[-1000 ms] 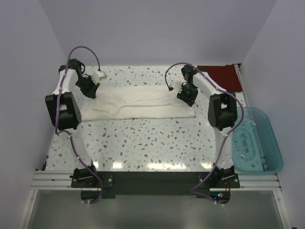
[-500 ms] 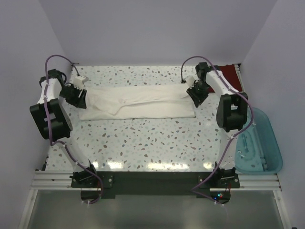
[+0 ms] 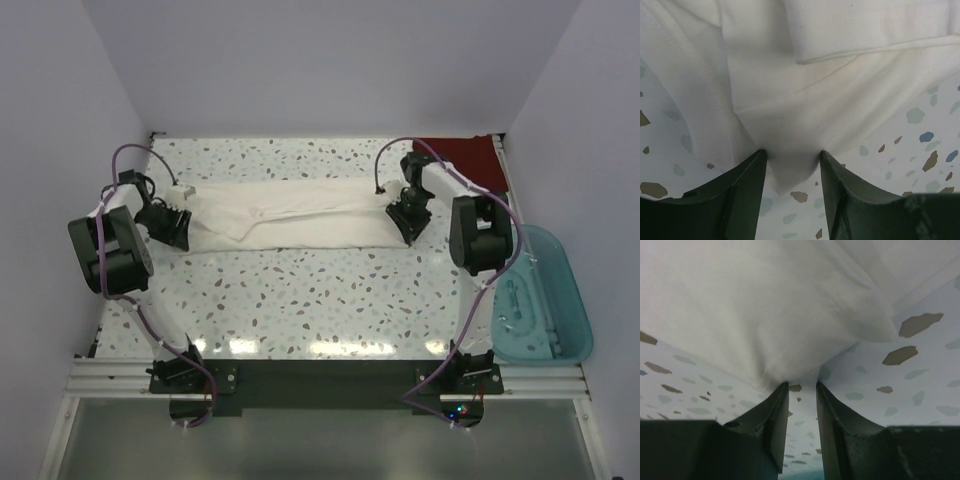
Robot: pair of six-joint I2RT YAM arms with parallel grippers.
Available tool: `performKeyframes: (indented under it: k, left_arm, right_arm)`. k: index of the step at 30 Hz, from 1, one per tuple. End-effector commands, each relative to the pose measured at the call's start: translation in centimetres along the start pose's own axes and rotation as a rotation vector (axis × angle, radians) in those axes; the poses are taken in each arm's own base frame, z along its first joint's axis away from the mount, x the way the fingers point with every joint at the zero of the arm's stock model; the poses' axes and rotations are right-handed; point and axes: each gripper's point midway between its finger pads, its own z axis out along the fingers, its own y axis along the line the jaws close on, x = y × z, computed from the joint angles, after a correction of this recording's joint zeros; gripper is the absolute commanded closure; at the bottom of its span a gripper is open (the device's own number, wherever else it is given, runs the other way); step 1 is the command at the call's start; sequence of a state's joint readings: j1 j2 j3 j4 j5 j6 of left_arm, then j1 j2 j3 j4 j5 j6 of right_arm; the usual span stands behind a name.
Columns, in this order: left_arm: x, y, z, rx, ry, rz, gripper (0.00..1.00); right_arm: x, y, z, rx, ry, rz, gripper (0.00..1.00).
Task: Fold and stack the t-shirts
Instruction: Fold the tshirt
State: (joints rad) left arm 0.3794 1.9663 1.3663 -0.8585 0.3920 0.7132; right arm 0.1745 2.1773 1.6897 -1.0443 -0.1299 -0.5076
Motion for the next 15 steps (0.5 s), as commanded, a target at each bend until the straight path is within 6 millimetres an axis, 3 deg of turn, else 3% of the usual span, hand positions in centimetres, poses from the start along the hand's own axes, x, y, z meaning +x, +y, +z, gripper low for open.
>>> performKeyframes:
  k: [1,8,15]
  left_arm:
    - [2.2,0.1,0.8,-0.036,0.055,-0.018,0.49]
    - [6.1,-2.8,0.9,-0.009,0.122,-0.017,0.56]
    - [6.1,-4.4,-1.6,-0.022,0.098,0.004,0.55]
  right_arm:
    - [2.1,-1.0,2.0,0.074,0.087,0.001,0.67]
    - [5.5,-1.7,1.8,0.175,0.14,-0.029,0.7]
    - [6.8,-2.0,-1.1,0.229,0.137,-0.06,0.72]
